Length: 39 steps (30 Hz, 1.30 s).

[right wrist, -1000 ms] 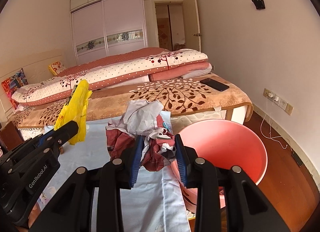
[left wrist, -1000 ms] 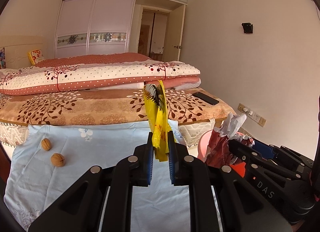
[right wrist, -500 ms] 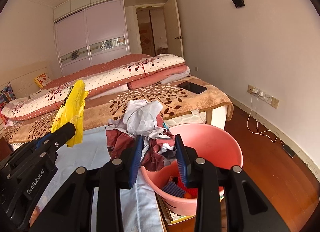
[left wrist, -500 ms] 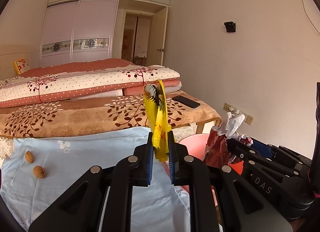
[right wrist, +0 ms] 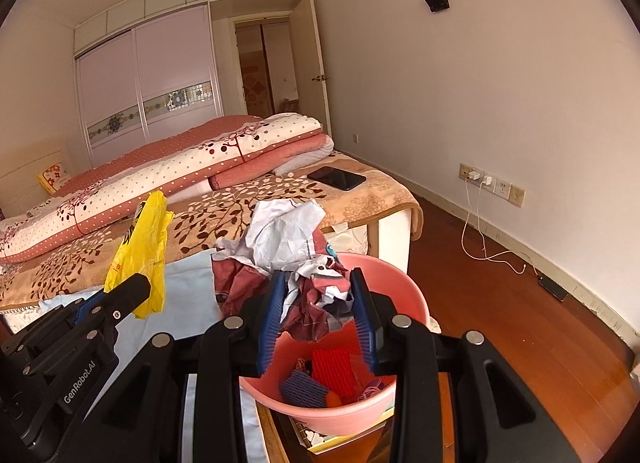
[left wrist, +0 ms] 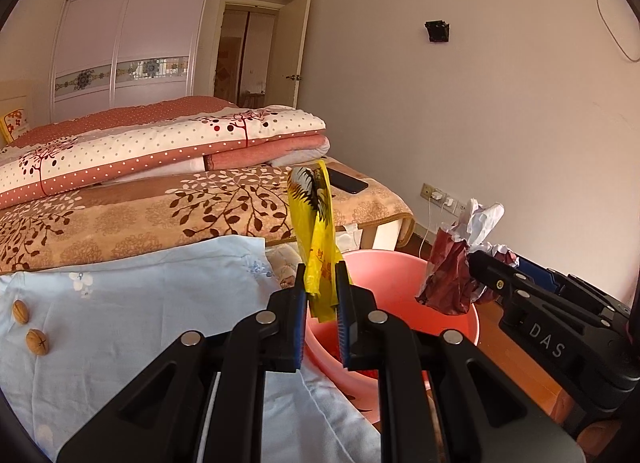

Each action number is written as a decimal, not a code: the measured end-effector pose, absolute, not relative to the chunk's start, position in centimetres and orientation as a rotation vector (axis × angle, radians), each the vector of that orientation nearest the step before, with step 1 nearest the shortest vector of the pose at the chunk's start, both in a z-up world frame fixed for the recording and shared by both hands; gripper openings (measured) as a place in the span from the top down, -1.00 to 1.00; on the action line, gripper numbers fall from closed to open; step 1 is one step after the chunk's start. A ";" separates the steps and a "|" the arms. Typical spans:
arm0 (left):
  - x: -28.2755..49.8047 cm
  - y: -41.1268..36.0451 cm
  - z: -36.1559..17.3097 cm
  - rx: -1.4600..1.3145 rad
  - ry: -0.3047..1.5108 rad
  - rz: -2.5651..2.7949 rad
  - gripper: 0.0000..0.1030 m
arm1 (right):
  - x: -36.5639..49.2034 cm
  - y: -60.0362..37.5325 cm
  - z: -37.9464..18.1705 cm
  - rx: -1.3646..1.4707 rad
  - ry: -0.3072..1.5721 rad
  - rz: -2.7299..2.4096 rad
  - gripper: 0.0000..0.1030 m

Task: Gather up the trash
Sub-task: 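Lift both items and carry them over the pink bucket, then open both tools to drop the bag and paper into the bucket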

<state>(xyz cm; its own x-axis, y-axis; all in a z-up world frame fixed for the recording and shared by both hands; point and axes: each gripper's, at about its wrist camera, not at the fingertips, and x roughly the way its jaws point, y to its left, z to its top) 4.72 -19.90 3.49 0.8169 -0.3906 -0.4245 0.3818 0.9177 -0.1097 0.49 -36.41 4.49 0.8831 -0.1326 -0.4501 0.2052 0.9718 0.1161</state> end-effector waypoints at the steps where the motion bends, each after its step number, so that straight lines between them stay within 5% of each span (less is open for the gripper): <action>1: 4.8 -20.2 3.4 -0.016 0.461 -0.418 0.75 | 0.5 -36.6 4.4 0.164 0.457 -0.181 0.36; 39: 9.8 -25.6 -1.7 0.080 0.655 -0.507 0.75 | 4.6 -39.6 -0.5 0.169 0.586 -0.272 0.36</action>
